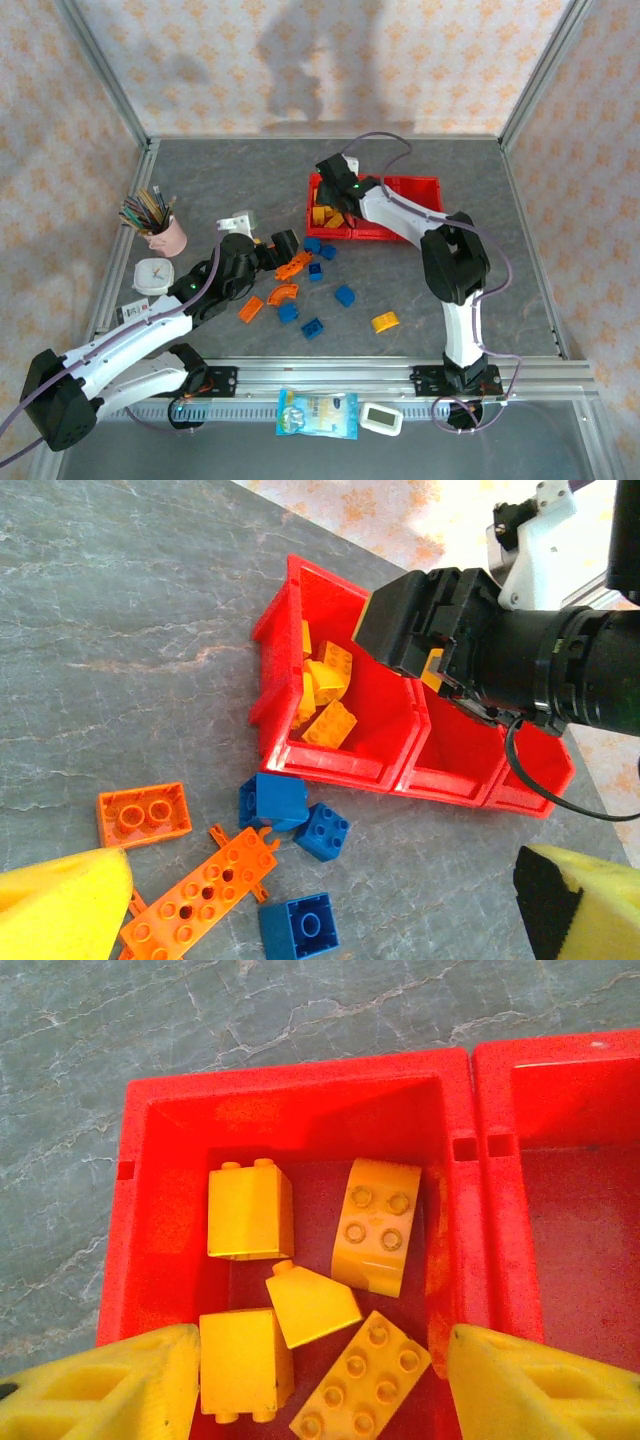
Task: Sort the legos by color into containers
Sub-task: Place the lego in the container, then pick up the lego from the bottom-center of the table.
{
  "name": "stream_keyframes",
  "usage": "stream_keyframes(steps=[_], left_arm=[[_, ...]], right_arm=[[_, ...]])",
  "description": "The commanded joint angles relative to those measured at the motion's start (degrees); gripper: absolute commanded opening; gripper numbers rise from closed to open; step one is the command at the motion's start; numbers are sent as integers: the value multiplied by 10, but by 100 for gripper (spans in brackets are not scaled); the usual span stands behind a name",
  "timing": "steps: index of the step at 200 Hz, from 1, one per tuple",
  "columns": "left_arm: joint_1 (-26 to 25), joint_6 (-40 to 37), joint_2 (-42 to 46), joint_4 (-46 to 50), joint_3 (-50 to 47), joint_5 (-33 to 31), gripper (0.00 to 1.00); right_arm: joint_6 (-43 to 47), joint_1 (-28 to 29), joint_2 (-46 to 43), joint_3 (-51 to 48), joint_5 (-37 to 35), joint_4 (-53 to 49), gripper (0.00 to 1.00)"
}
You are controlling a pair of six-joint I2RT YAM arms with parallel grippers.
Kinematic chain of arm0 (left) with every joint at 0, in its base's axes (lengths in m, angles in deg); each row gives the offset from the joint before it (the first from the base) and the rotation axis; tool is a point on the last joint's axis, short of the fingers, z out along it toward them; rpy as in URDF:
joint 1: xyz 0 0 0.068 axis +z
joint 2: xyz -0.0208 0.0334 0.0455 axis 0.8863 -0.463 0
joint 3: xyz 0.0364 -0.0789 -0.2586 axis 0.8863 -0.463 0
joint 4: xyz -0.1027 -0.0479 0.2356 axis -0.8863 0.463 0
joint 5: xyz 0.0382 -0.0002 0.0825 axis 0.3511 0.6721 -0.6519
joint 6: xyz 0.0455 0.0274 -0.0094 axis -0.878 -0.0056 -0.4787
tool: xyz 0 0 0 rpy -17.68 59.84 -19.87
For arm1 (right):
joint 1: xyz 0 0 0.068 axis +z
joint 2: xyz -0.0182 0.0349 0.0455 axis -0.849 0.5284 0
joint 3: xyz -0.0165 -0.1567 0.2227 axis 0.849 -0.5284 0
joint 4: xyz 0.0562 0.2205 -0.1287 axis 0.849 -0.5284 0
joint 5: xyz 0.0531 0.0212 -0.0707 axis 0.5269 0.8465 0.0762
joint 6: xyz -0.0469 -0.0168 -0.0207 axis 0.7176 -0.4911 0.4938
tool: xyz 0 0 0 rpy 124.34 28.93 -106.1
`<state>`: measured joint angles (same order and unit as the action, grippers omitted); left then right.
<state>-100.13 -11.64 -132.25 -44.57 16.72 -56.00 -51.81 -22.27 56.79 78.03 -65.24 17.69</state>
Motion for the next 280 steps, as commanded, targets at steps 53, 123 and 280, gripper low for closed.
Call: stream_keyframes(steps=[53,123,280], left_arm=[[-8,2,-11,-9,-3,60,99],[-90,25,-41,-29,-6,40,99],[-123,37,-58,-48,-24,41,99]], right_arm=[[-14,18,-245,-233,2,-32,76],[-168,79,-404,-422,-12,-125,80],[-490,263,-422,-570,-22,-112,83]])
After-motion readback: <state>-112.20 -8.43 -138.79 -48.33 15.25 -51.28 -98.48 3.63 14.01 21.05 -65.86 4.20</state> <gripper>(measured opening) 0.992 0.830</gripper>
